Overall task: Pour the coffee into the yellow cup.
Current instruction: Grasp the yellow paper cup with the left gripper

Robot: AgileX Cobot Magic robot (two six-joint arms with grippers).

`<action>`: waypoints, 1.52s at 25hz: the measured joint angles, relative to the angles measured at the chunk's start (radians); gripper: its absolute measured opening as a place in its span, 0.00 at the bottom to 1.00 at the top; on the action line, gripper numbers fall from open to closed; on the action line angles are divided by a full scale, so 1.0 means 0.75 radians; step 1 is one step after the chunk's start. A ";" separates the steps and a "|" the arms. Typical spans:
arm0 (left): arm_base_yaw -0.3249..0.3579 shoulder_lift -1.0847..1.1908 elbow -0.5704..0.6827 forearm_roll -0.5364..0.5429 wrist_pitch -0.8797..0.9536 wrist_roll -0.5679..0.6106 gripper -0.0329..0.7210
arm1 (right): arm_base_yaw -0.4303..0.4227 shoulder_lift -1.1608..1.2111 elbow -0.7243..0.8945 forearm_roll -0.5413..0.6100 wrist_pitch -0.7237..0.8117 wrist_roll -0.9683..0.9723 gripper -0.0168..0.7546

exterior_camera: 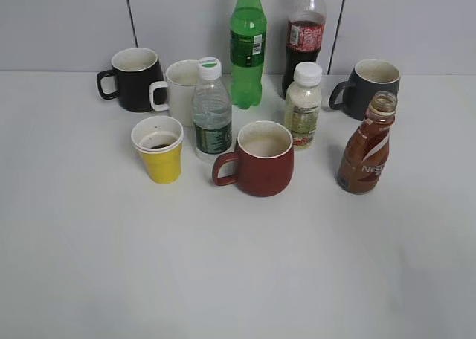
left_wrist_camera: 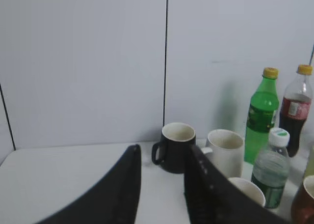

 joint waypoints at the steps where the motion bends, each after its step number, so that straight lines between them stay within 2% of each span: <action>1: 0.000 0.076 0.030 -0.001 -0.132 0.000 0.36 | 0.000 0.035 0.024 0.001 -0.090 0.000 0.78; 4: 0.000 0.292 0.061 -0.023 -0.431 0.000 0.36 | 0.020 0.151 0.101 0.001 -0.372 0.000 0.78; 5: 0.000 0.292 0.061 -0.023 -0.431 0.000 0.36 | 0.029 0.184 0.126 0.001 -0.460 -0.009 0.78; 6: 0.000 0.482 0.062 -0.023 -0.601 0.000 0.36 | 0.038 0.226 0.146 0.001 -0.523 -0.021 0.78; 7: 0.000 0.482 0.062 -0.023 -0.601 0.000 0.36 | 0.045 0.274 0.161 0.001 -0.595 -0.034 0.78; 11: 0.000 0.964 0.063 -0.023 -0.984 0.000 0.36 | 0.057 0.497 0.183 0.002 -0.781 -0.053 0.78; 13: 0.000 0.994 0.065 -0.023 -1.022 0.000 0.36 | 0.057 0.626 0.183 0.015 -0.882 -0.047 0.78; 14: 0.000 1.205 0.068 -0.018 -1.213 -0.005 0.36 | 0.057 0.705 0.183 0.016 -0.943 -0.027 0.78; 17: 0.000 1.409 0.068 -0.007 -1.383 -0.018 0.36 | 0.057 0.864 0.183 0.000 -1.130 0.051 0.78; 21: 0.000 1.651 0.068 0.137 -1.627 -0.086 0.36 | 0.057 1.067 0.187 -0.142 -1.396 0.199 0.74; 22: 0.000 1.651 0.068 0.137 -1.627 -0.086 0.36 | 0.057 1.110 0.187 -0.188 -1.485 0.229 0.72; 25: 0.000 1.848 0.068 0.296 -1.831 -0.126 0.36 | 0.057 1.267 0.187 -0.351 -1.729 0.304 0.71; 28: -0.001 1.951 0.068 0.363 -1.926 -0.130 0.36 | 0.057 1.412 0.187 -0.495 -1.881 0.348 0.70; 33: -0.001 2.049 0.068 0.486 -1.952 -0.130 0.39 | 0.057 1.622 0.188 -0.668 -1.976 0.366 0.70; 36: -0.003 2.072 0.068 0.534 -1.943 -0.130 0.48 | 0.057 1.741 0.227 -0.718 -2.059 0.356 0.70; 37: -0.003 2.072 0.068 0.534 -1.943 -0.130 0.48 | 0.057 1.780 0.247 -0.724 -2.109 0.332 0.70; 38: -0.003 2.091 0.068 0.538 -1.930 -0.128 0.59 | 0.057 1.819 0.273 -0.726 -2.161 0.306 0.70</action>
